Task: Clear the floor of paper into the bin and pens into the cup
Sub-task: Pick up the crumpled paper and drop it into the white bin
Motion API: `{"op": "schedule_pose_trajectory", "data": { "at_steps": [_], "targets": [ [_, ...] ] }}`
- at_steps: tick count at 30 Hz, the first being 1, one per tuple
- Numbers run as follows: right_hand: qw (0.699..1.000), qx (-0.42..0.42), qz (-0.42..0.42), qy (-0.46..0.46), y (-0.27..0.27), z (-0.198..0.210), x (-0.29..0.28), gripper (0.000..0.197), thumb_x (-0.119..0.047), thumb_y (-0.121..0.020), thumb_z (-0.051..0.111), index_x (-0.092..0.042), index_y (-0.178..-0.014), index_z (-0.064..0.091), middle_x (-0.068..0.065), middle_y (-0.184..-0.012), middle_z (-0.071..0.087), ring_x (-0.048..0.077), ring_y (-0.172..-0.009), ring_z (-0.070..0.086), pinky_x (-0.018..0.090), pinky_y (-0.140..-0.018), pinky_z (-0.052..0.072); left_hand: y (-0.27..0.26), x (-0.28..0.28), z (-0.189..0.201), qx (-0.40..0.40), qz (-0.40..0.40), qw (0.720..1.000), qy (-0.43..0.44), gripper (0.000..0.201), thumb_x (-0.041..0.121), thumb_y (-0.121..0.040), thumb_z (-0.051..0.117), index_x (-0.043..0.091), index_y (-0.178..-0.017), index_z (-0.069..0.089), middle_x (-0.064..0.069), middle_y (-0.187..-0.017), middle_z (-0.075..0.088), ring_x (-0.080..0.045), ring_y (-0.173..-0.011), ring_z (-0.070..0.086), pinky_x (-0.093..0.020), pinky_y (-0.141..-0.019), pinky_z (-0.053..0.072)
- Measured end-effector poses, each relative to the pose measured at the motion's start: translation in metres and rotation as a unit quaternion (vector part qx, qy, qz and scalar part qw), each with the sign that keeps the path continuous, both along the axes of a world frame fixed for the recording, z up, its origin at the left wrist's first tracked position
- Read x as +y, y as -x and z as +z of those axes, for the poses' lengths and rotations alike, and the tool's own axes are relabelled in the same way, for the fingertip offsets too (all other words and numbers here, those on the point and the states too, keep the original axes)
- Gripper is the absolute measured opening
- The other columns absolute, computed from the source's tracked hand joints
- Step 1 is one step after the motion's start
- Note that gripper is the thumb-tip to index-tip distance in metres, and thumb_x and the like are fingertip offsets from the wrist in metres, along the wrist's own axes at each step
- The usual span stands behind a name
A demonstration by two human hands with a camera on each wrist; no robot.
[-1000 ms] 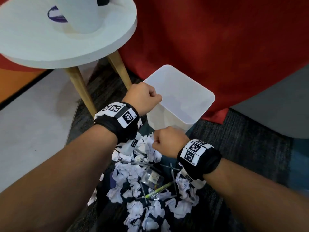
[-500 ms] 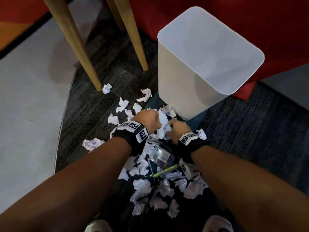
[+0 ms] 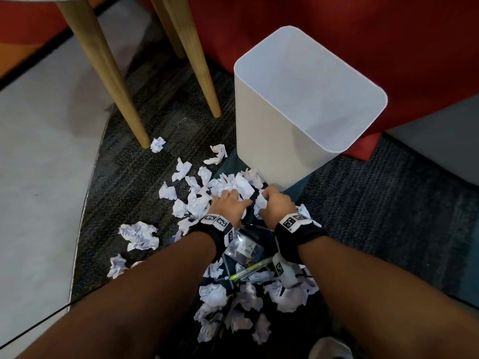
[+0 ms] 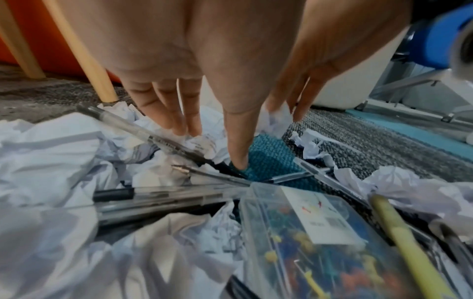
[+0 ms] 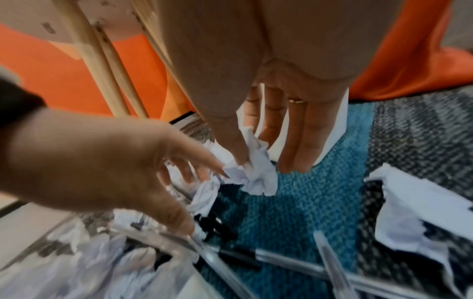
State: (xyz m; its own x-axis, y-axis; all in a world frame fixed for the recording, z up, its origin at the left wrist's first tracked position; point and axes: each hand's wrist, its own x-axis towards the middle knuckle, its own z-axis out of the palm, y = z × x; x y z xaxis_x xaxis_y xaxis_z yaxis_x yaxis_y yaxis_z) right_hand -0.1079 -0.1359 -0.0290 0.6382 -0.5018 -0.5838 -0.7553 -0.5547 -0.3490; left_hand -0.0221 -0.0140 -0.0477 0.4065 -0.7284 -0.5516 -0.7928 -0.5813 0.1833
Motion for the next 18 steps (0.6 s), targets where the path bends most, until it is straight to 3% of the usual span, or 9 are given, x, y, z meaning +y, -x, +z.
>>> {"op": "schedule_pose_trajectory", "data": {
  "at_steps": [4, 8, 10, 13, 18],
  "targets": [
    [0.999, -0.024, -0.009, 0.022, -0.001, 0.014, -0.013, 0.029, -0.013, -0.082, 0.064, -0.017, -0.109, 0.057, 0.009, -0.111, 0.063, 0.030, -0.102, 0.060, 0.031, -0.082, 0.048, 0.006, -0.006, -0.005, -0.032, -0.022, 0.999, -0.001, 0.042, 0.014, -0.094, 0.049, 0.024, -0.134, 0.050, -0.012, -0.123, 0.045, -0.033, -0.116, 0.042, -0.040, -0.094, 0.037],
    [0.998, -0.056, 0.014, 0.022, -0.005, 0.018, -0.017, 0.030, -0.011, -0.081, 0.064, -0.015, -0.110, 0.065, 0.009, -0.112, 0.062, 0.028, -0.100, 0.061, 0.027, -0.084, 0.047, 0.006, -0.012, -0.005, -0.024, -0.029, 0.999, -0.006, 0.033, 0.006, -0.092, 0.047, 0.010, -0.124, 0.055, -0.015, -0.121, 0.046, -0.034, -0.113, 0.048, -0.041, -0.092, 0.041],
    [0.996, -0.072, 0.038, 0.019, -0.006, 0.022, -0.016, 0.025, -0.011, -0.081, 0.062, -0.014, -0.105, 0.066, 0.010, -0.106, 0.063, 0.028, -0.096, 0.062, 0.026, -0.079, 0.046, 0.005, -0.014, 0.000, -0.014, -0.012, 1.000, 0.004, 0.028, 0.009, -0.094, 0.048, 0.009, -0.121, 0.054, -0.015, -0.119, 0.048, -0.034, -0.109, 0.052, -0.041, -0.087, 0.044],
    [0.993, -0.095, 0.069, 0.014, -0.010, 0.039, -0.013, 0.027, -0.012, -0.084, 0.059, -0.016, -0.110, 0.063, 0.011, -0.104, 0.065, 0.030, -0.096, 0.062, 0.029, -0.080, 0.049, -0.002, -0.018, 0.019, 0.018, 0.030, 0.999, 0.000, 0.024, 0.010, -0.095, 0.047, 0.010, -0.118, 0.053, -0.013, -0.116, 0.050, -0.033, -0.108, 0.057, -0.042, -0.086, 0.049],
    [0.981, -0.120, 0.141, 0.059, -0.023, 0.080, -0.013, 0.028, -0.017, -0.088, 0.056, -0.015, -0.115, 0.060, 0.012, -0.107, 0.066, 0.030, -0.102, 0.059, 0.031, -0.084, 0.048, -0.026, -0.020, 0.060, 0.033, 0.062, 0.996, 0.052, 0.025, 0.012, -0.094, 0.046, 0.011, -0.118, 0.054, -0.015, -0.118, 0.057, -0.034, -0.112, 0.056, -0.038, -0.086, 0.044]
  ]
}}
